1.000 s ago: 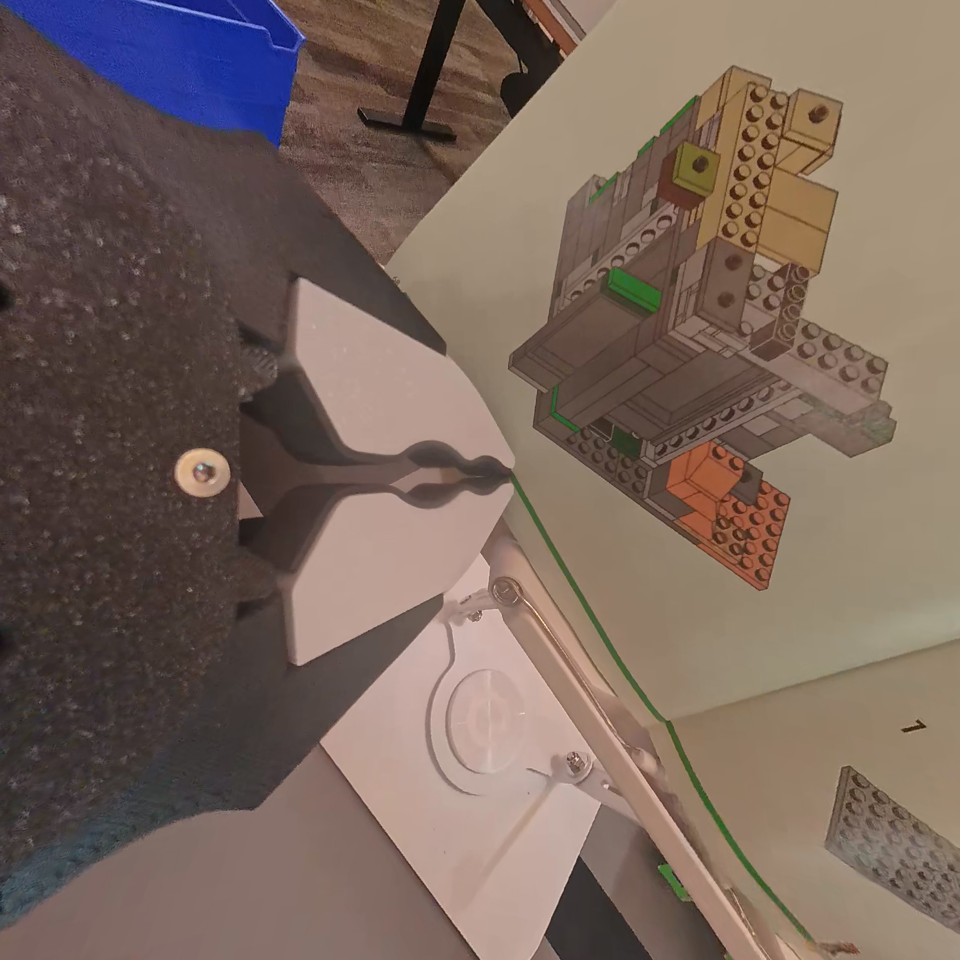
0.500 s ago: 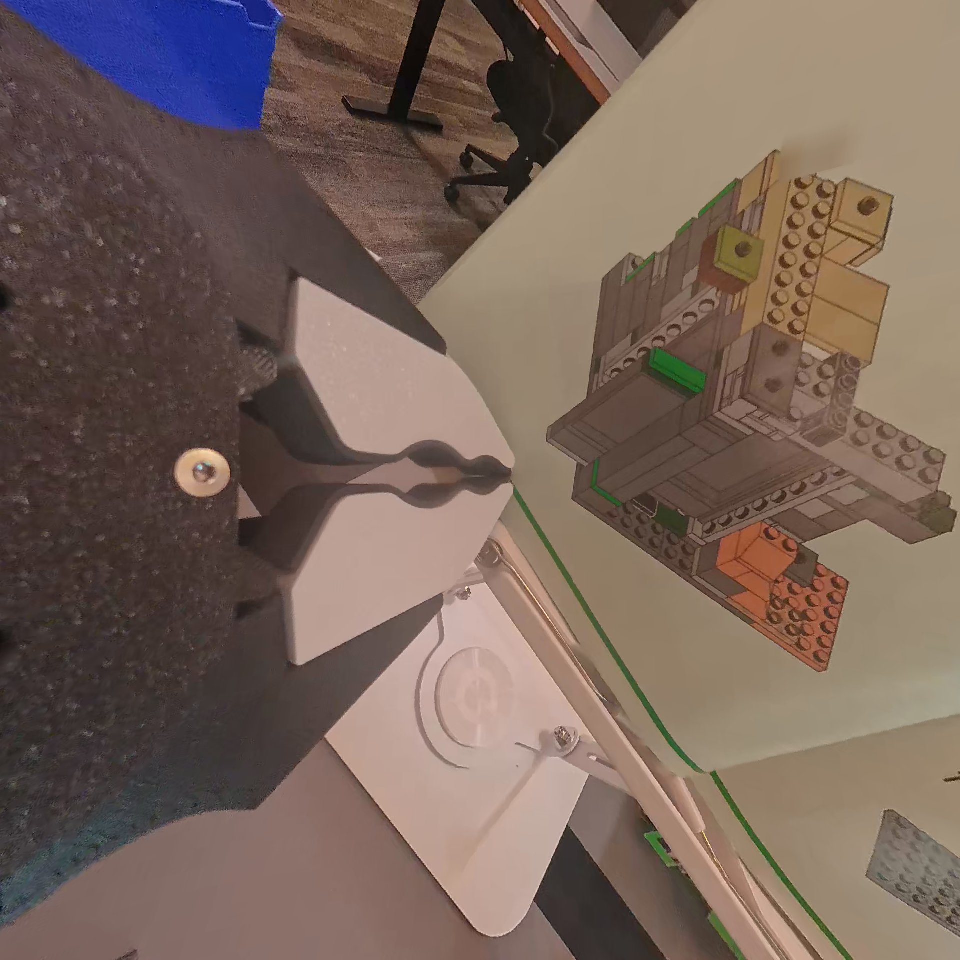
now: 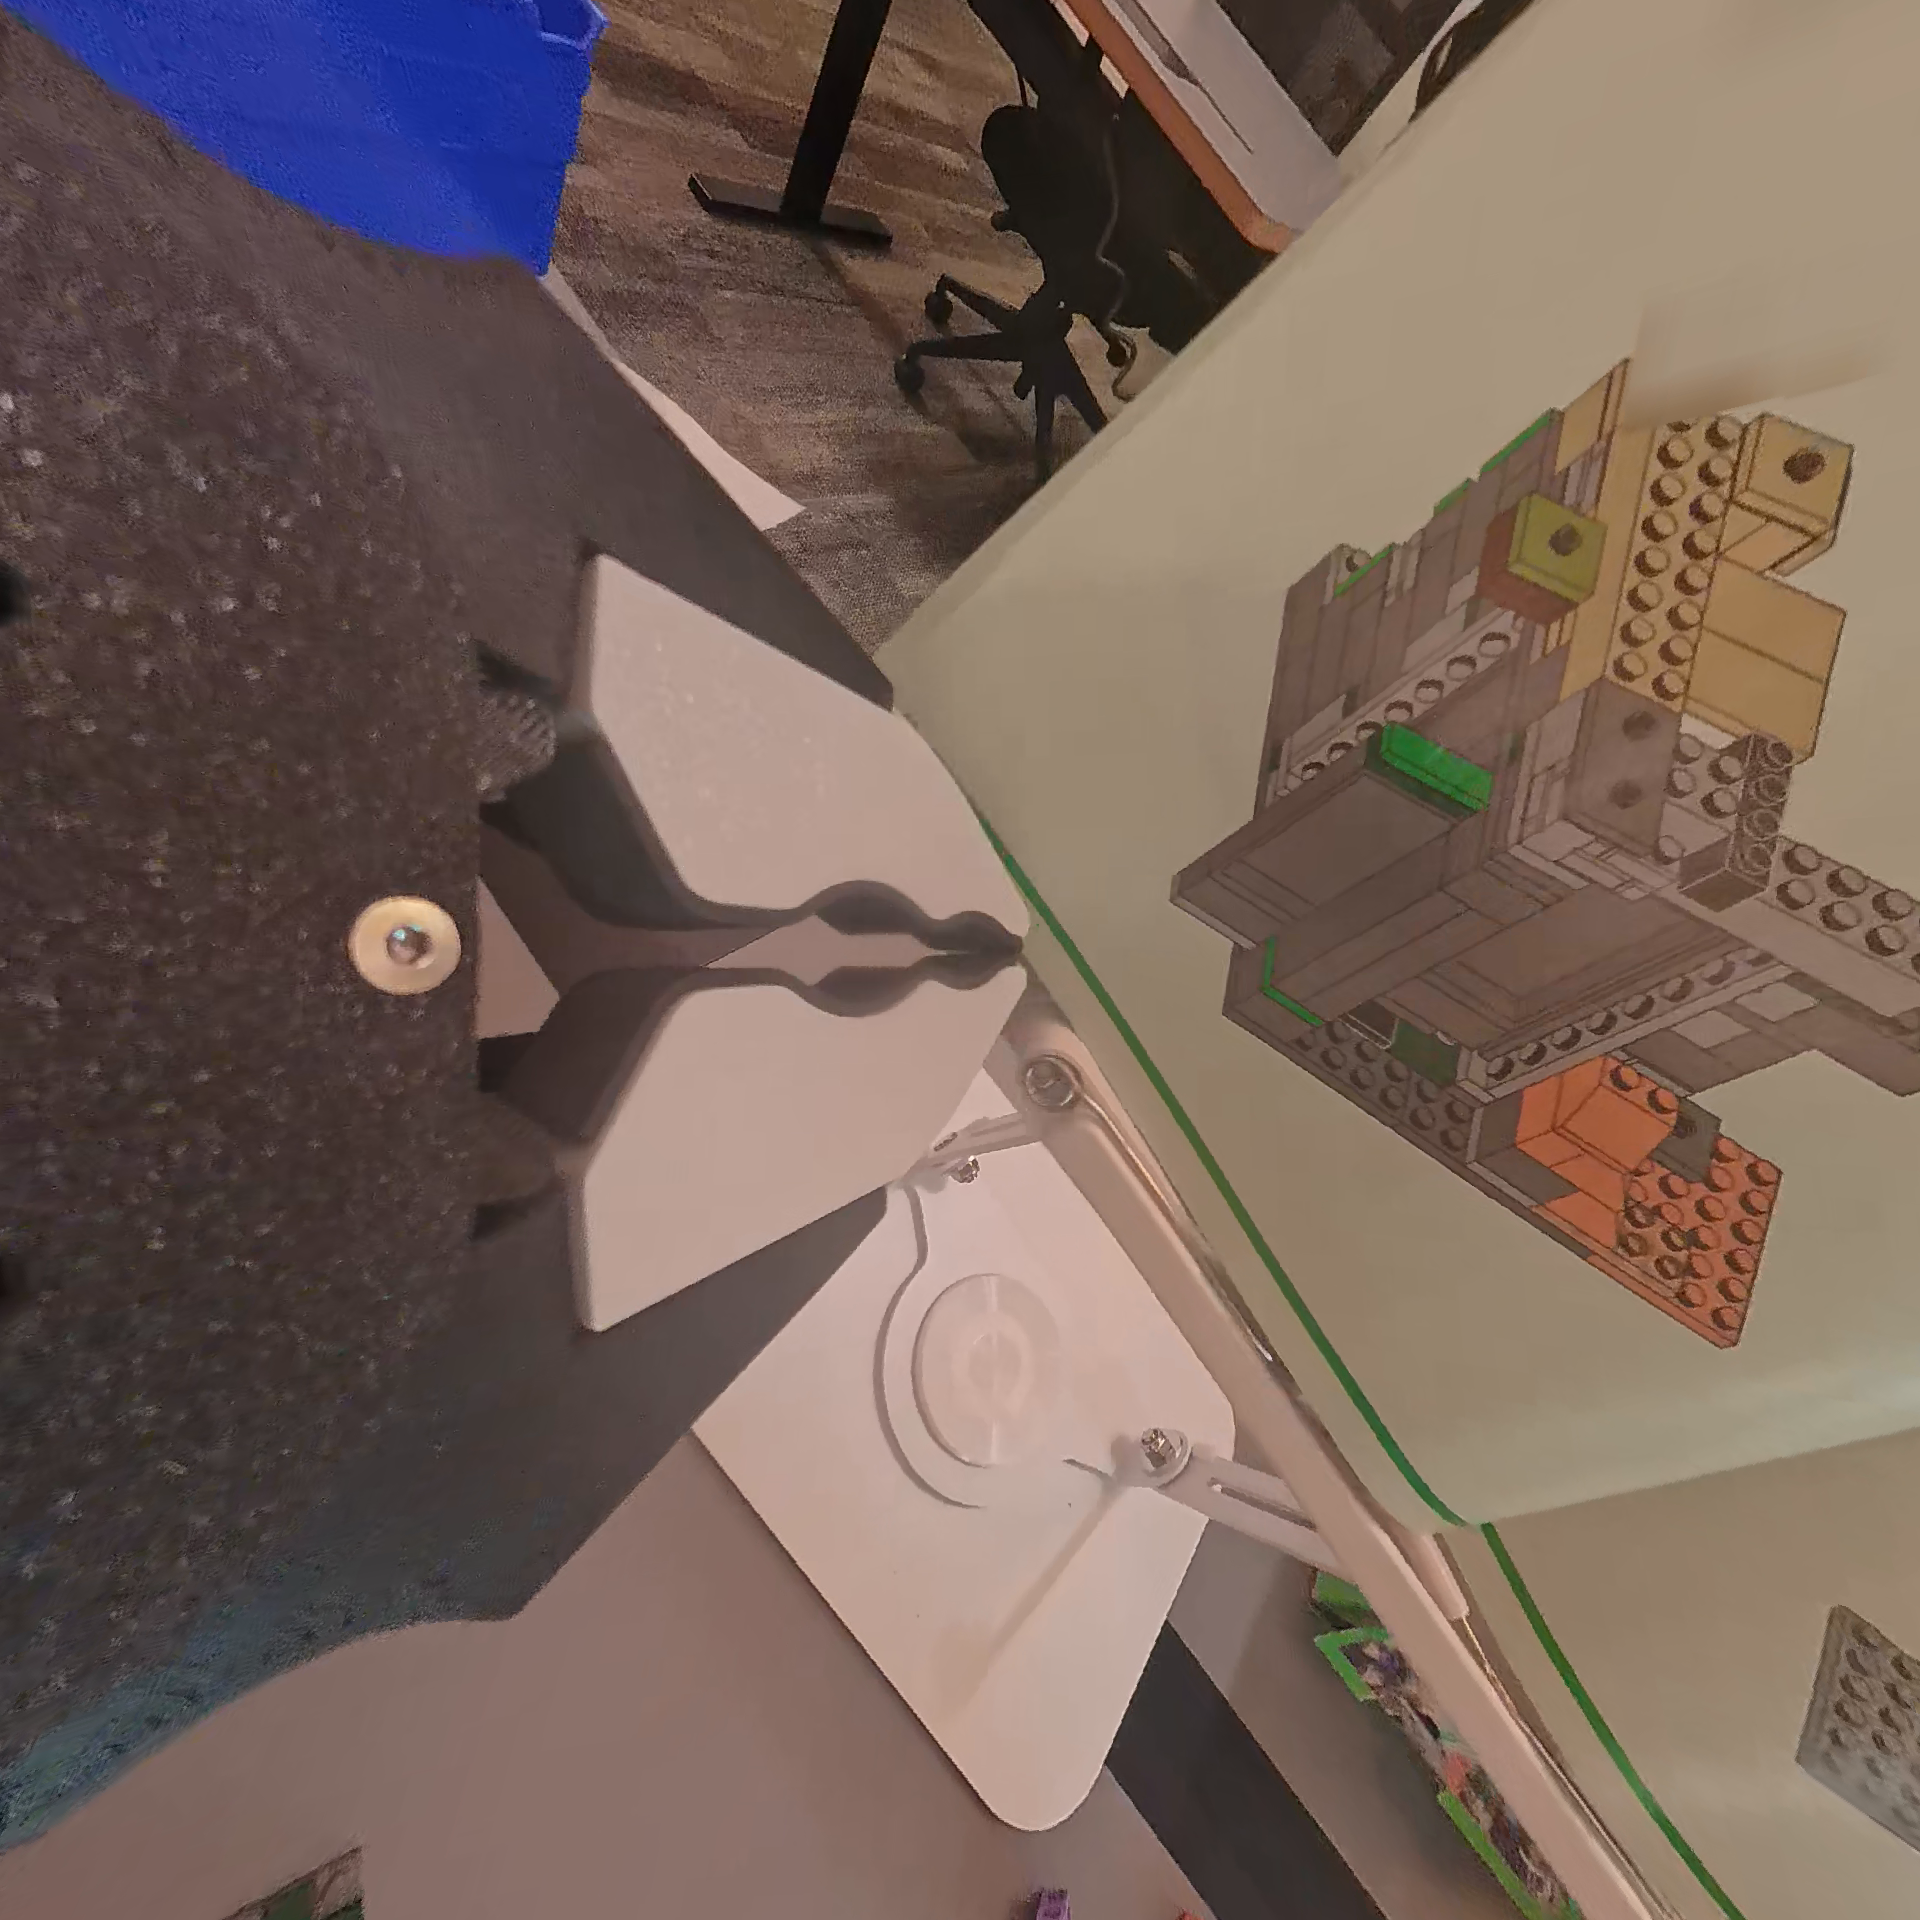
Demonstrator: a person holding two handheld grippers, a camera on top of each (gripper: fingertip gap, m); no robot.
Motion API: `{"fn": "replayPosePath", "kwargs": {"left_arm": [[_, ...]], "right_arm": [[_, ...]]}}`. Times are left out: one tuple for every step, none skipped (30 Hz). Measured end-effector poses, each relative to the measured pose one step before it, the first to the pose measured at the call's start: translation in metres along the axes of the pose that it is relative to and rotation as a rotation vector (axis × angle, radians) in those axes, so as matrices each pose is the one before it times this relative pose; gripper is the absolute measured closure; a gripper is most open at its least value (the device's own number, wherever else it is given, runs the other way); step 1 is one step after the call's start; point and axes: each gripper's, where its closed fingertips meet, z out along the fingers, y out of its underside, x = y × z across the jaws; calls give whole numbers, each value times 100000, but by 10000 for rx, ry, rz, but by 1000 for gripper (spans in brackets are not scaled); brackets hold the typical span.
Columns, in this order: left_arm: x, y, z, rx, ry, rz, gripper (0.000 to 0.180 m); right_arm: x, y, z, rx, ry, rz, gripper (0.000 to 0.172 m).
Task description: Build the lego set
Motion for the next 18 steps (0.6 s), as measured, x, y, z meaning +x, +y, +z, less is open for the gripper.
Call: {"fn": "replayPosePath", "kwargs": {"left_arm": [[34,25,-382,70,-3,-48,180],[38,-40,-413,100,-12,-44,180],[59,-74,-421,99,-5,-33,180],[40,-111,-452,104,-26,-32,180],[66,-174,-487,145,-21,-46,180],[103,-218,-525,161,-8,-78,180],[87,-298,-561,207,-38,-78,180],[54,-334,-581,225,-77,-71,180],[13,-394,-600,258,-111,-76,180],[1,-486,-631,310,-139,-89,180],[-10,-470,-615,277,-143,-118,180],[-15,-501,-587,277,-142,-146,180],[22,-515,-550,273,-126,-168,180],[16,-523,-501,260,-126,-168,180],[13,-564,-445,277,-129,-185,180],[52,-603,-345,274,-107,-208,180],[93,-554,-259,218,-85,-180,180],[83,-536,-211,213,-102,-135,180]], "right_arm": [[123,-176,-393,101,60,71,121],[164,-255,-445,131,102,64,117],[157,-293,-488,138,129,1,114],[178,-278,-532,99,187,-56,113],[113,-297,-557,109,222,-131,113],[-72,-376,-608,150,185,-135,113],[-337,-480,-673,200,128,-130,114],[-554,-523,-706,220,108,-197,115],[-721,-529,-714,201,119,-237,116],[-851,-580,-725,232,153,-266,119],[-1022,-633,-693,267,119,-279,122],[-1099,-618,-630,236,119,-214,126],[-1185,-540,-531,193,81,-159,131],[-1284,-554,-423,210,15,-93,133],[-1356,-541,-334,241,-34,3,138],[-1279,-410,-220,182,9,57,148],[-1205,-334,-105,155,63,31,155],[-1103,-303,-39,165,134,-9,162]]}}
